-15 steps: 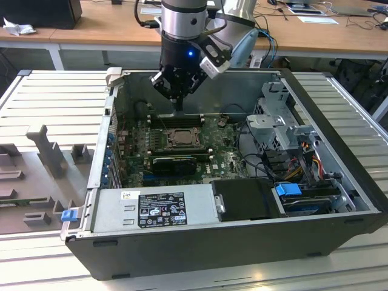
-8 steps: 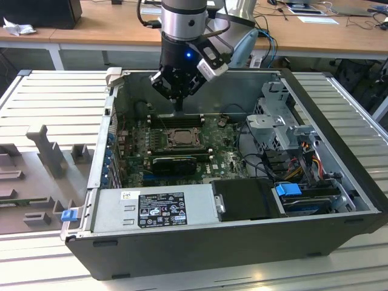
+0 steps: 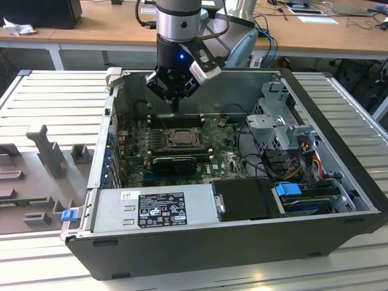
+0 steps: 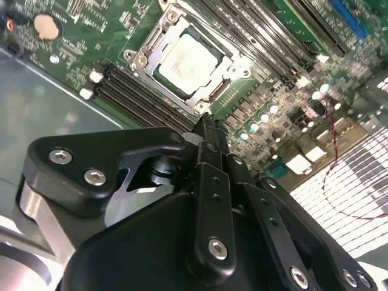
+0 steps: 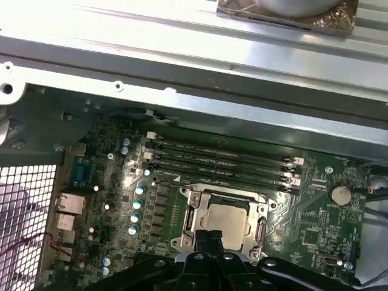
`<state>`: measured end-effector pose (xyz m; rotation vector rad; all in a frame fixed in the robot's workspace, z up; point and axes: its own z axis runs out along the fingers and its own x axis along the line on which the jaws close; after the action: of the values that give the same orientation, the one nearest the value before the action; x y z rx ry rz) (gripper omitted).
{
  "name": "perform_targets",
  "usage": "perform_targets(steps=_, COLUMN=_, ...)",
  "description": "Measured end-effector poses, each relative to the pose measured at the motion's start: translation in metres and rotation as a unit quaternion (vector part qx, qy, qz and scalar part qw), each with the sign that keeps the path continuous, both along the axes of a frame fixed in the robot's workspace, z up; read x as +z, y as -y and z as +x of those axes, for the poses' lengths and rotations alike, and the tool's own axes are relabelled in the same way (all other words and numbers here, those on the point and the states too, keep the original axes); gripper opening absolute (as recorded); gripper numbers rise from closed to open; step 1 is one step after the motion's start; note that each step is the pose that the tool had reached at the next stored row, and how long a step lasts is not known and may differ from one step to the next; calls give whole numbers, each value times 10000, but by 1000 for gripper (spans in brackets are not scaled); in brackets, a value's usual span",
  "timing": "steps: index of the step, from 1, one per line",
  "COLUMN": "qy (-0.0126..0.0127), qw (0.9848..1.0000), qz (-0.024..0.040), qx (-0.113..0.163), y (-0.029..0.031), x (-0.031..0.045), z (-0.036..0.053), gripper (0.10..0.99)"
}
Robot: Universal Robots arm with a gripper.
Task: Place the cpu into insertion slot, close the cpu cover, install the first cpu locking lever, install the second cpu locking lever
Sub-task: 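Install the first cpu locking lever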
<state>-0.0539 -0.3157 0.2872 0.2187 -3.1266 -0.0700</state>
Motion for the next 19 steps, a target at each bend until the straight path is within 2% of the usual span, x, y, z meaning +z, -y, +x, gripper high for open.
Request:
perform_targets(steps=4, qy=0, qw=9991, qz=0, qx=-413, y=0, x=-25, z=0, gripper=106)
perform_targets(steps=8, qy=1, qw=9971, qz=-4, qx=-763, y=0, x=-50, z=1, gripper=106)
perform_targets(steps=9, qy=1, qw=9970, qz=1, qx=-778, y=0, x=-55, z=-22, gripper=106)
perform_targets(steps=10, qy=0, qw=9970, qz=7, qx=-778, y=0, x=-63, z=-88, gripper=106)
perform_targets(steps=11, qy=-1, qw=9970, qz=17, qx=-778, y=0, x=-77, z=-198, gripper=106)
perform_targets(steps=12, qy=0, qw=9970, qz=22, qx=-777, y=-1, x=-90, z=-247, gripper=106)
perform_targets(steps=15, qy=-2, qw=9971, qz=33, qx=-763, y=-2, x=-127, z=-304, gripper=106)
perform_targets(steps=19, qy=-6, qw=9980, qz=87, qx=-619, y=-2, x=-178, z=-342, gripper=106)
